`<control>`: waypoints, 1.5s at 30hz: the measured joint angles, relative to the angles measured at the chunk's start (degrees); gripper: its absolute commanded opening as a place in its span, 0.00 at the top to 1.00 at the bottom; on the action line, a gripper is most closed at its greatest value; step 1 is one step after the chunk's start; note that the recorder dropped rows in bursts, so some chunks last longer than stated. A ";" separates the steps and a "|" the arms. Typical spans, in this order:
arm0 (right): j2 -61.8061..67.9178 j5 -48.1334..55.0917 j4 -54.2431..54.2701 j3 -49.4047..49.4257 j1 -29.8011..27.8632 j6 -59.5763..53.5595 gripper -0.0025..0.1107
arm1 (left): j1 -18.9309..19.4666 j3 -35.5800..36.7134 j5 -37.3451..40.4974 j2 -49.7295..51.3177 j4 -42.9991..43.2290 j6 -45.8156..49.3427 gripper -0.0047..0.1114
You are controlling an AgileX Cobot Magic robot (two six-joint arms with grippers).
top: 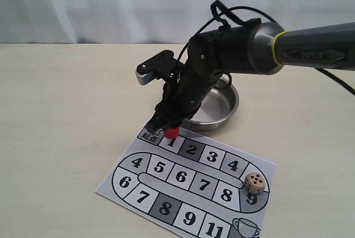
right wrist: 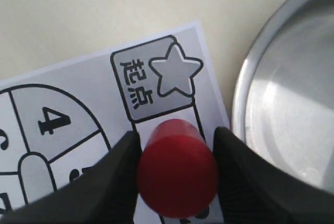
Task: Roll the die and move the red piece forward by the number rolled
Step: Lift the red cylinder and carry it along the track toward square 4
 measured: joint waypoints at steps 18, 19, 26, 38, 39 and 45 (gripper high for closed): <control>-7.09 -10.06 -3.05 14.90 -0.03 0.00 0.94 | 0.00 0.00 0.00 0.00 0.00 0.00 0.96; -7.09 -10.19 -3.05 14.90 -0.03 0.00 0.94 | 0.00 0.00 0.00 0.00 0.00 0.00 0.96; -7.11 -12.35 -3.19 16.10 -1.48 2.40 0.94 | 0.00 0.00 0.00 0.00 0.00 0.00 0.96; -7.21 -19.37 -3.19 21.48 -2.03 3.17 0.94 | 0.00 0.00 0.00 0.00 0.00 0.00 0.96; -7.21 -19.49 -3.19 21.48 -2.03 3.17 0.94 | 0.00 0.00 0.00 0.00 0.00 0.00 0.96; -7.80 -19.40 -3.19 21.71 -2.03 3.17 0.94 | 0.00 0.00 0.00 0.00 0.00 0.00 0.96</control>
